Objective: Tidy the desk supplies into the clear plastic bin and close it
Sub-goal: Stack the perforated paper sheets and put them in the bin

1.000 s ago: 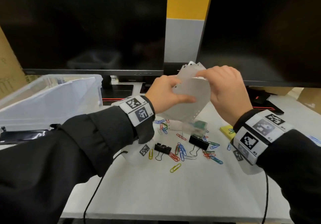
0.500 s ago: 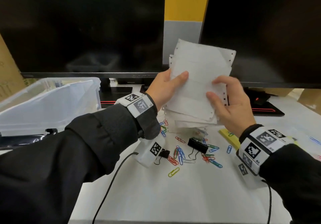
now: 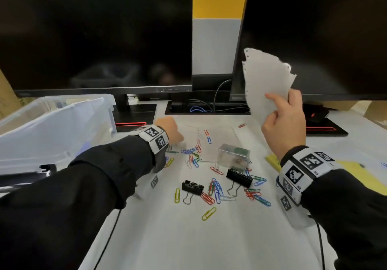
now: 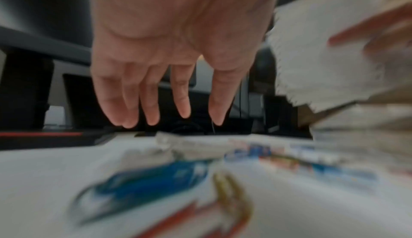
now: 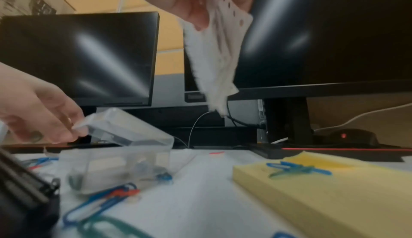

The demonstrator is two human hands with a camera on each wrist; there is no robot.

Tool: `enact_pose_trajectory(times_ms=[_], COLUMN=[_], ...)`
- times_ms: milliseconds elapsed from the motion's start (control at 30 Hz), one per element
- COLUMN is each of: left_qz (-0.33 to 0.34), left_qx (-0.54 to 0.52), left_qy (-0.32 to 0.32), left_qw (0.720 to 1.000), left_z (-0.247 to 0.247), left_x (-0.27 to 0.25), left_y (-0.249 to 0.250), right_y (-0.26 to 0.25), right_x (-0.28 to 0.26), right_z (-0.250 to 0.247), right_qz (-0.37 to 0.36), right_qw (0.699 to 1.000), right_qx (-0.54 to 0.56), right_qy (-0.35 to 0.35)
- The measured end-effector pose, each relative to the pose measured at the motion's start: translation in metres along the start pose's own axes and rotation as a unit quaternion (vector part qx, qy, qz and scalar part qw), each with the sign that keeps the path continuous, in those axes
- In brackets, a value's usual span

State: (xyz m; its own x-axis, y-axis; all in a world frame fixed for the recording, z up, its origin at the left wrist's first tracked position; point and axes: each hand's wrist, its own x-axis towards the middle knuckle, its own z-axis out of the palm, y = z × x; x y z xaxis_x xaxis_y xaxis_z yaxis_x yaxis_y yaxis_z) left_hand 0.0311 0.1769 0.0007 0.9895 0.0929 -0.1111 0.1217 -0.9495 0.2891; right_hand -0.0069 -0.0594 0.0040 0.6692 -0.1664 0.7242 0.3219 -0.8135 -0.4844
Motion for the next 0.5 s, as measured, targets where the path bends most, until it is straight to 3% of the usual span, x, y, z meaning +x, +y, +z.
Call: enact_pose_trajectory(times_ms=[200, 500], left_qz=[-0.047, -0.011], left_qx=[0.052, -0.002], left_qy=[-0.039, -0.067], left_qw=[0.997, 0.998], left_z=[0.016, 0.018], left_x=[0.018, 0.03], left_y=[-0.008, 0.004], right_y=[0.01, 0.017], right_x=[0.001, 0.002], right_z=[0.005, 0.01], right_qz=[0.054, 0.071], right_qw=[0.997, 0.996], right_qx=[-0.025, -0.021], right_qy=[-0.041, -0.056])
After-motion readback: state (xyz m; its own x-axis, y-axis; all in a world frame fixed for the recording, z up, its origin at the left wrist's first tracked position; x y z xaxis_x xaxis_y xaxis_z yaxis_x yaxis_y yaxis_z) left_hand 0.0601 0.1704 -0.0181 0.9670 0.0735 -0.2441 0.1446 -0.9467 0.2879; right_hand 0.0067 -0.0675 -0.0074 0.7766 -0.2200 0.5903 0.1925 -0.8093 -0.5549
